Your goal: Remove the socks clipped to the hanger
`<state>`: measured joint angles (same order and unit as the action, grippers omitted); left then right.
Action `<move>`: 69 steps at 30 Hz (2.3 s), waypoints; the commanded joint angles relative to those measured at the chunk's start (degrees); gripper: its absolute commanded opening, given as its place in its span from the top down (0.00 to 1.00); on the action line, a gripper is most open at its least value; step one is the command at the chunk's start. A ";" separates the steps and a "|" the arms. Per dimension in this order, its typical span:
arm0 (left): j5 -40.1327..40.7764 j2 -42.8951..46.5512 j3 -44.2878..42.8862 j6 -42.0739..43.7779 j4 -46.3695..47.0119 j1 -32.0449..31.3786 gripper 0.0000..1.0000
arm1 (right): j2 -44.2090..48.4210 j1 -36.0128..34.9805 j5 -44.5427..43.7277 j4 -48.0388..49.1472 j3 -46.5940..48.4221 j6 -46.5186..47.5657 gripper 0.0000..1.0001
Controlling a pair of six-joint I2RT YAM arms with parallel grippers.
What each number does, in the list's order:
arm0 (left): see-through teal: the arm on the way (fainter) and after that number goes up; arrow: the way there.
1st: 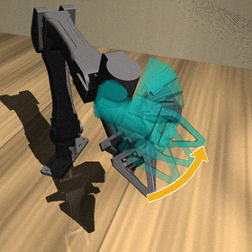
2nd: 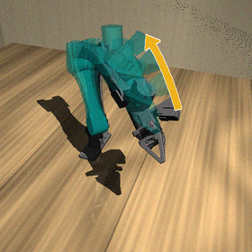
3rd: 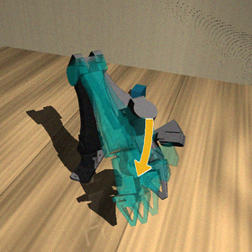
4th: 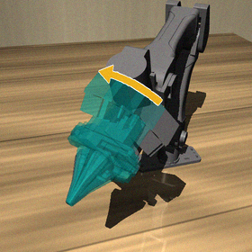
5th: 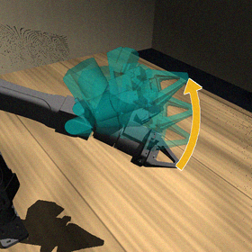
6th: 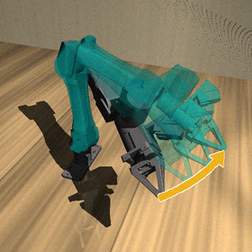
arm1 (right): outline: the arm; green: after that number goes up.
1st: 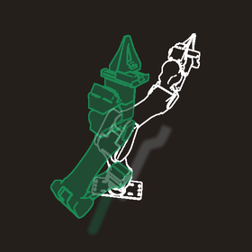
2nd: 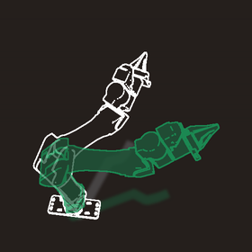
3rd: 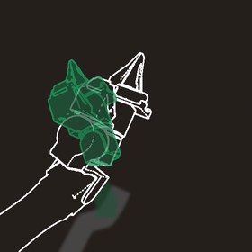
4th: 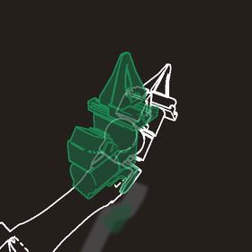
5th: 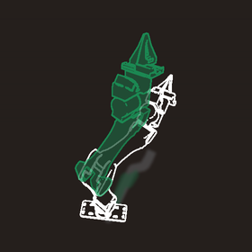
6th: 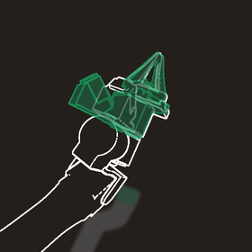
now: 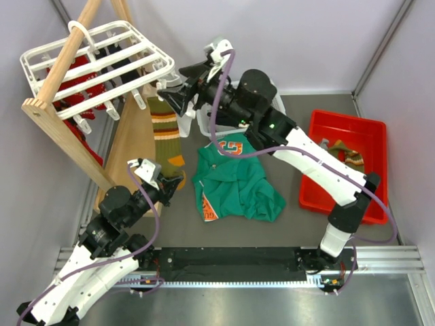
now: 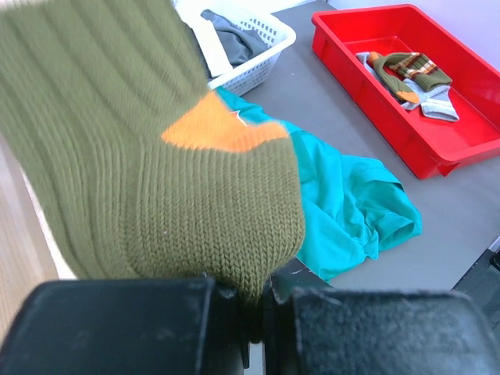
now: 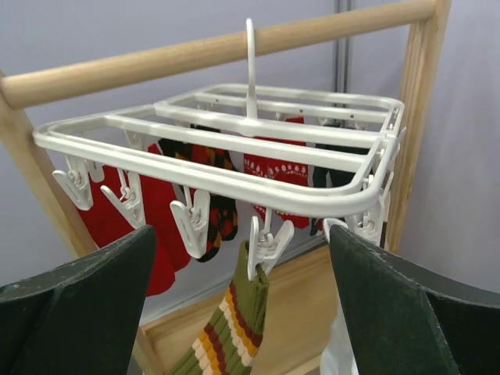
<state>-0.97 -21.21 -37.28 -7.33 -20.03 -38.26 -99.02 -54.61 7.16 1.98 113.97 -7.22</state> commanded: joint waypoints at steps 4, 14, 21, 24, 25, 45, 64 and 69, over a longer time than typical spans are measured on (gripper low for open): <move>0.01 0.47 -0.08 0.04 3.25 -0.15 1.00 | 3.05 0.12 -1.10 -1.27 1.87 0.54 0.11; 0.01 0.56 0.01 0.04 3.42 -0.06 1.00 | -0.29 0.20 0.84 0.48 2.57 -1.04 0.17; -0.61 1.08 -0.08 -0.31 3.42 -0.06 1.00 | -1.96 0.12 -0.22 1.97 2.75 -6.31 0.18; -0.96 1.44 0.10 -0.31 3.42 -0.06 1.00 | -2.75 0.12 0.22 3.20 2.83 -6.49 0.21; -1.05 1.44 0.10 -0.31 3.51 -0.06 1.00 | -3.02 0.12 0.22 3.29 3.01 -6.40 0.25; -1.84 1.17 0.19 -0.40 3.33 -0.06 1.00 | -10.23 0.12 -1.53 1.98 11.80 -6.05 0.72; -3.51 2.40 -0.78 -1.19 2.28 -0.06 1.00 | -2.95 0.12 -1.28 1.72 3.11 -8.86 0.62; -5.88 2.93 -1.83 -2.42 0.79 -0.06 1.00 | 5.84 0.12 5.66 1.80 -11.10 -6.05 0.37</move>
<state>-4.03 -19.49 -37.04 -8.32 -20.32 -38.26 -102.56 -54.61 6.85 2.66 110.91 -15.27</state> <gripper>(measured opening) 0.050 0.550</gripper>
